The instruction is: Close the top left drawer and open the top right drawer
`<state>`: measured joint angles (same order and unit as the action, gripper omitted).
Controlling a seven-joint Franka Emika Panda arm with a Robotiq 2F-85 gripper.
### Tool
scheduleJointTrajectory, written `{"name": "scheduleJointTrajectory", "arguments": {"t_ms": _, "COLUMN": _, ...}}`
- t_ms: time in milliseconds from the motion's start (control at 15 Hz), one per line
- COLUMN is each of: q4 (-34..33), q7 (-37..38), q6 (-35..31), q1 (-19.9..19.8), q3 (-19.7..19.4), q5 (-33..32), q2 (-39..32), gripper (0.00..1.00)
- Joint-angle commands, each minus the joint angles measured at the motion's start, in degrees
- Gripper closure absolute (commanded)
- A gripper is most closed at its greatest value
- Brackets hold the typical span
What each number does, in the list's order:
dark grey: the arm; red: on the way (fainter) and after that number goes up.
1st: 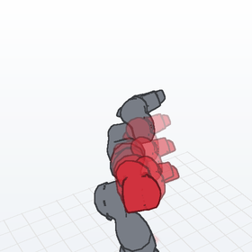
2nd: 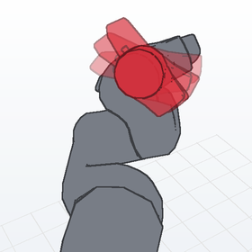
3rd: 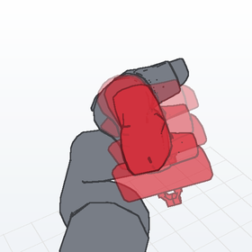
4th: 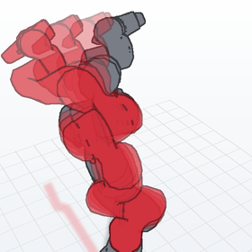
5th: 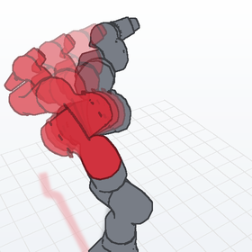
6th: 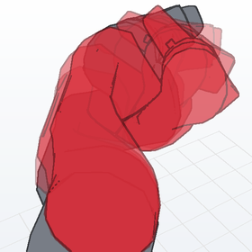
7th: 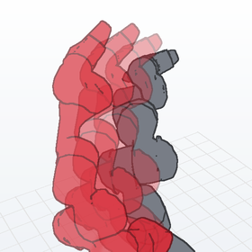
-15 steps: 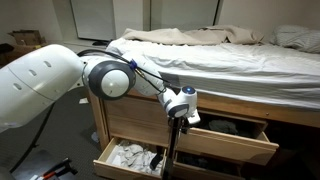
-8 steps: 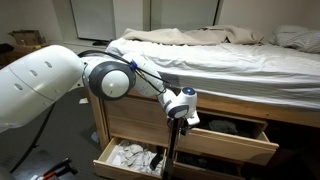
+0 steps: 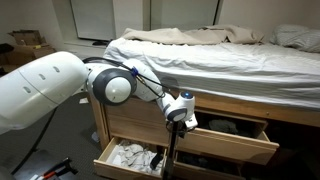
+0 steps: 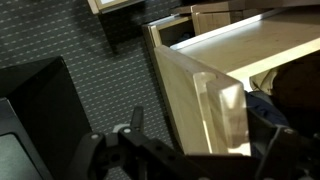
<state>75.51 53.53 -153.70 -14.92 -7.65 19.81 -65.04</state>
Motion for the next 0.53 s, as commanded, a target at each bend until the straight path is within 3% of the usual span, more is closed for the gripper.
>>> {"name": "scheduleJointTrajectory", "arguments": {"t_ms": 0, "q4": 0.73, "q7": -0.96, "q6": 2.04, "q1": -0.12, "q3": -0.4, "q5": 0.26, "q2": 0.98, "gripper": 0.0}}
{"name": "scheduleJointTrajectory", "arguments": {"t_ms": 467, "q4": 7.89, "q7": -1.05, "q6": 20.18, "q1": -1.9, "q3": -4.47, "q5": -1.61, "q2": 6.99, "gripper": 0.0}}
